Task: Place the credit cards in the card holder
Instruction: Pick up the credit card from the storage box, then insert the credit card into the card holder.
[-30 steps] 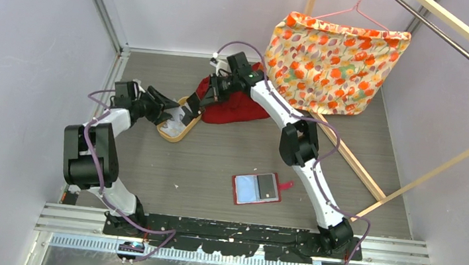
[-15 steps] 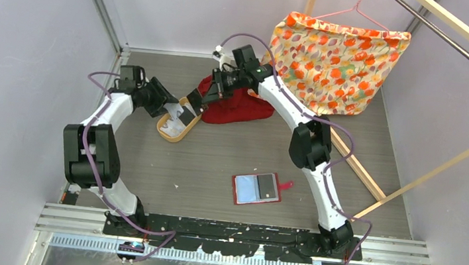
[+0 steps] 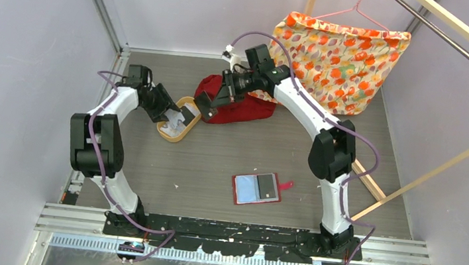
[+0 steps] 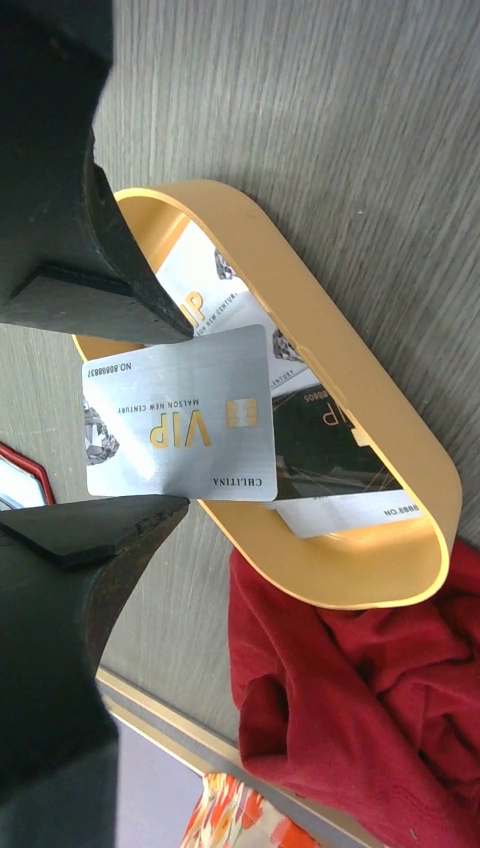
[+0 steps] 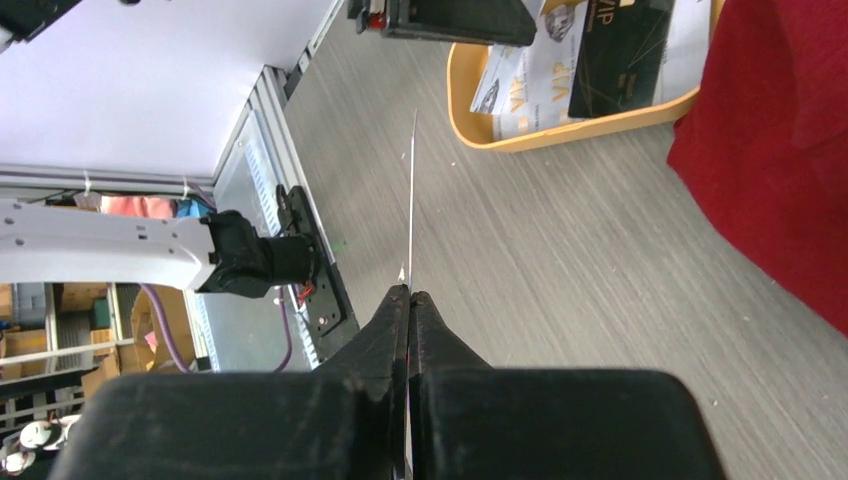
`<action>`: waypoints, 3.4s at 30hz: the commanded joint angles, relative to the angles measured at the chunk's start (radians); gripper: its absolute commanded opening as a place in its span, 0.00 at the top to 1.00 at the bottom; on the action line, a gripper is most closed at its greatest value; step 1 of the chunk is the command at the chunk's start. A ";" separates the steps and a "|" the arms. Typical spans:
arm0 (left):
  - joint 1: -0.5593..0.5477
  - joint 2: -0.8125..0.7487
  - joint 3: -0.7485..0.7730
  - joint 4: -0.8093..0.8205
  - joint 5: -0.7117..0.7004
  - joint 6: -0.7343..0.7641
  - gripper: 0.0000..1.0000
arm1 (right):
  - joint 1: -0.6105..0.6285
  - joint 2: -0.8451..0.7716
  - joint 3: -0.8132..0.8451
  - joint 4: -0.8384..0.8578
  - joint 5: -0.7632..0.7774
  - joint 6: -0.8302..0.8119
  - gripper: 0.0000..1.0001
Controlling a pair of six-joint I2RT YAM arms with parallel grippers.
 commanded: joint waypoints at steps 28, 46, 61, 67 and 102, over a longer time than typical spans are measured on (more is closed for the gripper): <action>-0.225 -0.743 -0.465 0.717 0.299 -0.142 0.30 | -0.105 -0.668 -0.688 0.259 -0.200 -0.004 0.99; -0.628 -0.604 -0.538 1.298 0.234 -0.317 0.32 | -0.318 -0.875 -0.977 0.674 -0.363 0.307 0.99; -0.661 -0.515 -0.494 1.321 0.172 -0.350 0.59 | -0.322 -0.861 -1.007 0.742 -0.397 0.349 0.99; -0.661 -0.468 -0.468 1.380 0.202 -0.378 0.99 | -0.322 -0.853 -1.012 0.746 -0.411 0.346 0.99; -0.886 -0.484 -0.852 1.524 -0.019 -0.321 1.00 | -0.341 -0.794 -1.135 0.149 -0.389 -0.318 0.13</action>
